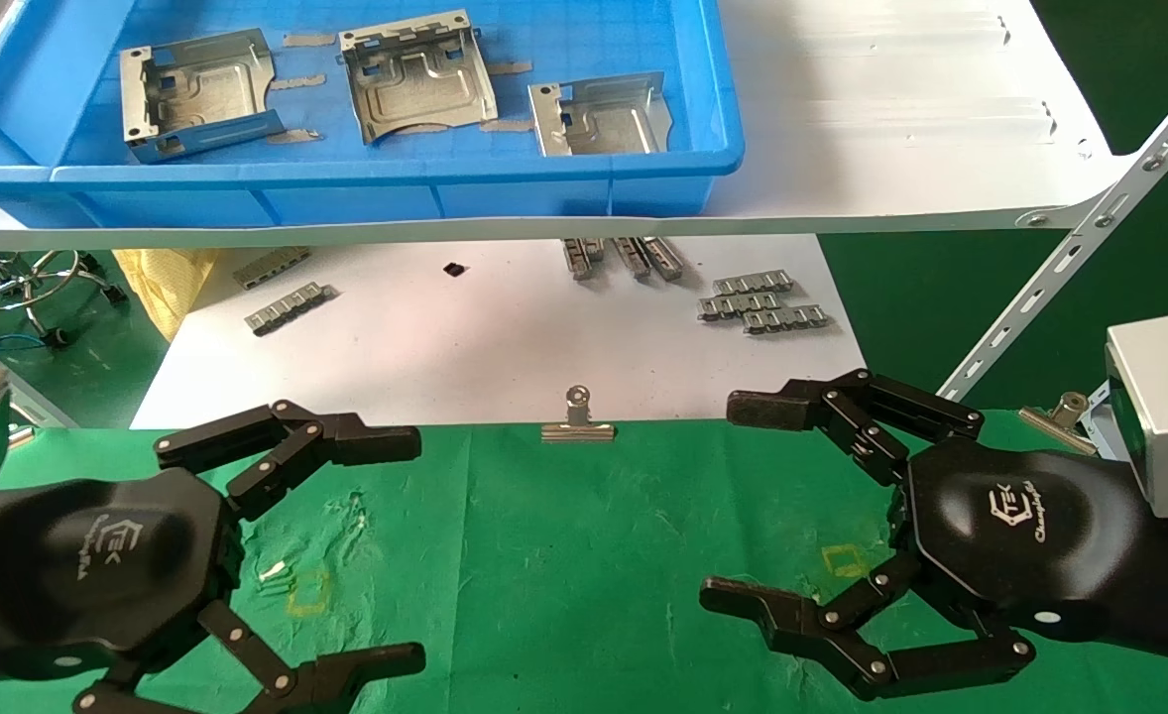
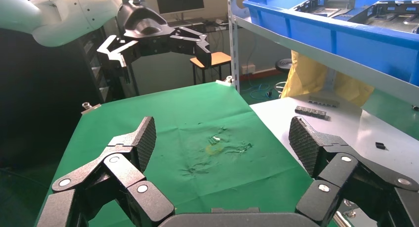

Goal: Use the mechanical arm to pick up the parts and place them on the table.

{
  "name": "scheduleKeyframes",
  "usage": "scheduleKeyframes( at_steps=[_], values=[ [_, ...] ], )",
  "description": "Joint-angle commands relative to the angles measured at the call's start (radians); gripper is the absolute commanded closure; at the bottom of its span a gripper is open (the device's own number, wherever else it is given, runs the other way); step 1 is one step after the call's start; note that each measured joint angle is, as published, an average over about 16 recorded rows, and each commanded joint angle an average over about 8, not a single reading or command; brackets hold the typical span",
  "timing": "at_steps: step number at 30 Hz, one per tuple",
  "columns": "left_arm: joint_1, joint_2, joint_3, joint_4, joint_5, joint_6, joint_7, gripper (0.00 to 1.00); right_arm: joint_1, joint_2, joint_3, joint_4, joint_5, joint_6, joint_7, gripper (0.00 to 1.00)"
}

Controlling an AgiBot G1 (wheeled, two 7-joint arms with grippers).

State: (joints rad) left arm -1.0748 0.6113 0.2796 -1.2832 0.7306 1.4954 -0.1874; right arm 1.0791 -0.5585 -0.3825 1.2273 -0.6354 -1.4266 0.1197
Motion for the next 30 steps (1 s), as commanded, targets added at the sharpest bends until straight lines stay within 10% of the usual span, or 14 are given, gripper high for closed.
scheduleKeyframes(
  at_steps=[1,8,17,30],
  values=[
    [0.000,0.000,0.000,0.000,0.000,0.000,0.000,0.00,0.000,0.000,0.000,0.000,0.000,0.000,0.000,0.00],
    [0.000,0.000,0.000,0.000,0.000,0.000,0.000,0.00,0.000,0.000,0.000,0.000,0.000,0.000,0.000,0.01],
    [0.000,0.000,0.000,0.000,0.000,0.000,0.000,0.00,0.000,0.000,0.000,0.000,0.000,0.000,0.000,1.00],
    [0.000,0.000,0.000,0.000,0.000,0.000,0.000,0.00,0.000,0.000,0.000,0.000,0.000,0.000,0.000,1.00]
  ],
)
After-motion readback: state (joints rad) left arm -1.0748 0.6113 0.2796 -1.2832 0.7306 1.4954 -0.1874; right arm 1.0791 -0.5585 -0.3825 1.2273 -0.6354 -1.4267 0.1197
